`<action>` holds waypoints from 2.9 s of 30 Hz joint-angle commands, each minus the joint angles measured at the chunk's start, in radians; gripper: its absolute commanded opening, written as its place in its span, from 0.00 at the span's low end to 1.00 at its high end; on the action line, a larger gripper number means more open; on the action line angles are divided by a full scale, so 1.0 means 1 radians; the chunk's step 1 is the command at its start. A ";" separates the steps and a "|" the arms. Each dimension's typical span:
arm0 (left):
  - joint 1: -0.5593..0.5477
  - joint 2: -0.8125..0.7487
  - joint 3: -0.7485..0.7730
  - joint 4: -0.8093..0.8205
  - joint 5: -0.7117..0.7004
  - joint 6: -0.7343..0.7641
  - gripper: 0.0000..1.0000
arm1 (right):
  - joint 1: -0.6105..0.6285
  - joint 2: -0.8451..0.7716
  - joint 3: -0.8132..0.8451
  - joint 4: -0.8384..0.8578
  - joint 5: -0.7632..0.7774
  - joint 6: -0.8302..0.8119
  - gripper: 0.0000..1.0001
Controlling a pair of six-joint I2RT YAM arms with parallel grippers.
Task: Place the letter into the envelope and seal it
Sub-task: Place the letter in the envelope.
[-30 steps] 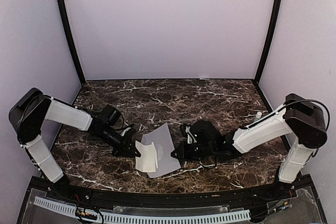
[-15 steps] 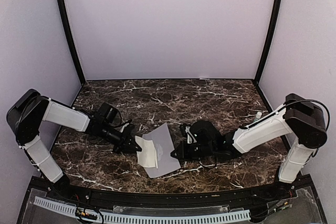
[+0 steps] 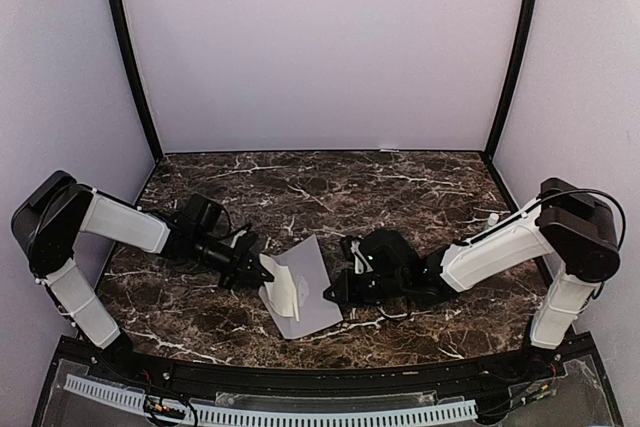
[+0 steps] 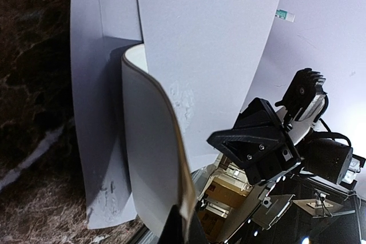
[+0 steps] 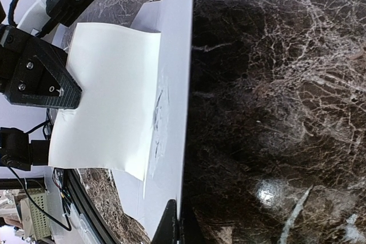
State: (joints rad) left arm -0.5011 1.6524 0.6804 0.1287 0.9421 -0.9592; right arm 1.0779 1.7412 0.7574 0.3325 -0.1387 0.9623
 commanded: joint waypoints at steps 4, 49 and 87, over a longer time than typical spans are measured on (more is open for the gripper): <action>0.008 -0.042 -0.025 0.103 0.045 -0.075 0.00 | 0.004 0.014 0.019 -0.018 -0.021 -0.011 0.00; 0.004 -0.048 -0.101 0.113 -0.052 -0.079 0.00 | 0.008 0.001 0.026 -0.036 -0.011 -0.018 0.00; -0.034 0.020 0.023 -0.095 -0.218 0.244 0.00 | 0.012 0.014 0.041 -0.038 -0.021 -0.021 0.00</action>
State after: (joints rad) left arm -0.5201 1.6749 0.6857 0.0383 0.7433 -0.7528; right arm 1.0798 1.7412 0.7795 0.2913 -0.1570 0.9546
